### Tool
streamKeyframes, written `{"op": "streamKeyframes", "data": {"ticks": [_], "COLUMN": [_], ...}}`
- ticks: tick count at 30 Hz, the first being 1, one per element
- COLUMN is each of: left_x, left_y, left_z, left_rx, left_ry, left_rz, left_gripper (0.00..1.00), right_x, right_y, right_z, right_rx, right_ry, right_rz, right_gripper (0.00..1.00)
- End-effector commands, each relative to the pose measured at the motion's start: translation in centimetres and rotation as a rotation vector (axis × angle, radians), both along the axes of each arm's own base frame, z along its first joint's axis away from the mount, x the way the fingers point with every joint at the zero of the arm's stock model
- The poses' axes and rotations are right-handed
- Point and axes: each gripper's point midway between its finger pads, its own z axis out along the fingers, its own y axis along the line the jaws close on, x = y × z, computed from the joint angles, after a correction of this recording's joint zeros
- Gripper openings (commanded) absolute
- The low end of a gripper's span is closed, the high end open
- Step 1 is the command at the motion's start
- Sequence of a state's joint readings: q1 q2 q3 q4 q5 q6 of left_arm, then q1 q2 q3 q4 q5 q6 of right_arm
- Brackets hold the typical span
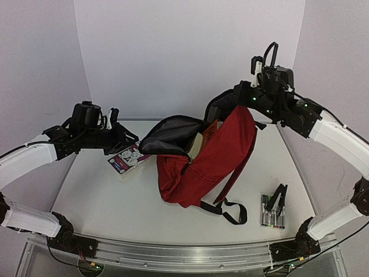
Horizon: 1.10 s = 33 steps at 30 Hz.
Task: Pack the student bag
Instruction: Adjust the student bag at the center of the board.
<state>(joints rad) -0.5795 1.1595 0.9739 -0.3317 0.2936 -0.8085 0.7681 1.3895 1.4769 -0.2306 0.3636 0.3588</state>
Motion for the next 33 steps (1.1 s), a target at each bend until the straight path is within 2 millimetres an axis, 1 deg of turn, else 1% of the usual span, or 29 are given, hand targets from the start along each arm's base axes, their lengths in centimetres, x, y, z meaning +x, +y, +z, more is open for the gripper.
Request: {"op": "streamKeyframes", "data": {"ticks": [1, 3, 4, 7, 9, 12, 14, 15, 18, 19, 22, 24, 26, 29, 30, 33], "left_x": [0.9, 1.2, 1.5, 3.0, 4.4, 6.8, 8.1, 8.9, 10.8, 11.3, 12.6, 13.1, 13.4, 13.5, 13.5, 13.5], "left_y": [0.4, 0.2, 0.5, 2.5, 4.5, 8.2, 9.6, 10.1, 11.2, 11.3, 11.5, 11.1, 10.2, 8.7, 8.3, 7.5], "left_z": [0.2, 1.0, 1.2, 1.1, 0.0, -2.6, -4.1, -5.1, -7.1, -8.0, -8.8, -9.3, -10.0, -10.9, -11.0, -11.5], "left_rx": [-0.069, -0.082, -0.078, -0.046, -0.033, 0.002, 0.07, 0.13, 0.3, 0.335, 0.397, 0.412, 0.435, 0.478, 0.489, 0.509], "left_ry": [0.005, -0.013, -0.019, -0.032, -0.016, 0.012, 0.004, 0.005, 0.001, 0.012, -0.011, -0.02, -0.021, -0.023, -0.023, -0.022], "left_rz": [-0.046, -0.075, -0.076, -0.025, 0.033, 0.12, 0.145, 0.15, 0.131, 0.119, 0.103, 0.078, 0.048, -0.004, -0.017, -0.037], "left_gripper": [0.4, 0.56, 0.65, 0.82, 0.87, 0.9, 0.91, 0.92, 0.91, 0.91, 0.91, 0.91, 0.92, 0.92, 0.92, 0.93], "right_x": [-0.6, -0.6, -0.6, -0.4, -0.3, -0.3, -0.3, -0.3, -0.4, -0.4, -0.3, 0.2, 0.7, 1.3, 1.4, 1.7], "right_y": [0.1, 0.1, 0.1, 0.4, 0.7, 1.1, 1.3, 1.4, 1.5, 1.4, 1.4, 1.4, 1.7, 2.6, 3.0, 4.1], "right_z": [5.8, 5.9, 5.7, 4.7, 4.1, 3.6, 3.6, 3.6, 3.8, 3.8, 3.8, 4.2, 4.7, 6.2, 7.0, 9.0], "right_rx": [0.062, 0.055, 0.052, 0.041, 0.04, 0.04, 0.041, 0.04, 0.041, 0.04, 0.028, 0.014, -0.002, -0.019, -0.02, -0.013], "right_ry": [-0.118, -0.119, -0.116, -0.096, -0.084, -0.072, -0.071, -0.071, -0.075, -0.075, -0.079, -0.09, -0.1, -0.123, -0.134, -0.163], "right_rz": [0.046, 0.048, 0.049, 0.055, 0.063, 0.078, 0.088, 0.091, 0.1, 0.099, 0.093, 0.078, 0.069, 0.09, 0.1, 0.138], "right_gripper": [0.0, 0.0, 0.0, 0.0, 0.0, 0.0, 0.0, 0.0, 0.0, 0.0, 0.0, 0.0, 0.0, 0.0, 0.0, 0.0]}}
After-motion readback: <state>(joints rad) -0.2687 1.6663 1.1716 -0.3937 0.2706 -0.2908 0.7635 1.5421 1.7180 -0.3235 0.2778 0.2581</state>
